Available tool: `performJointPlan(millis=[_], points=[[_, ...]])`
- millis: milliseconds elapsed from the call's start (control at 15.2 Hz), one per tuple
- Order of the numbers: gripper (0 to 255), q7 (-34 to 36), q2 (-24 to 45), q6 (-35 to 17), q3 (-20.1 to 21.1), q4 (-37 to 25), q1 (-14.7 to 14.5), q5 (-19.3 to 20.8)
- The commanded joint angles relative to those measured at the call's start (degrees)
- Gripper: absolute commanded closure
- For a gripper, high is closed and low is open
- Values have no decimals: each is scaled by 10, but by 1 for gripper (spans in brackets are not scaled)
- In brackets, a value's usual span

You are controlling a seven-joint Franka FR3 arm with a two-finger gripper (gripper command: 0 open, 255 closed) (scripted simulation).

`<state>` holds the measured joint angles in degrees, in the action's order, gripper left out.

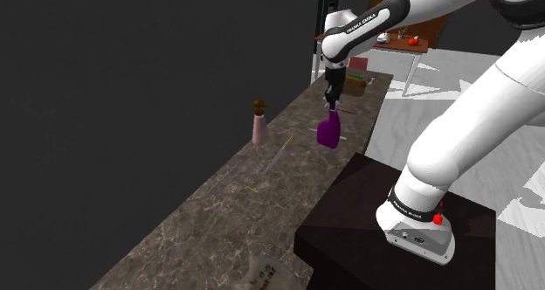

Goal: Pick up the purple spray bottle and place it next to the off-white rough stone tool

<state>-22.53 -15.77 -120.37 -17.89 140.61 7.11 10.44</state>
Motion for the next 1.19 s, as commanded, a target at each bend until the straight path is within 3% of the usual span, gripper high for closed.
performJointPlan(millis=[0, 1122], points=[[255, 0, -10, 18, 2, -8, 0, 1], [255, -4, -54, 156, 16, -103, -2, -3]])
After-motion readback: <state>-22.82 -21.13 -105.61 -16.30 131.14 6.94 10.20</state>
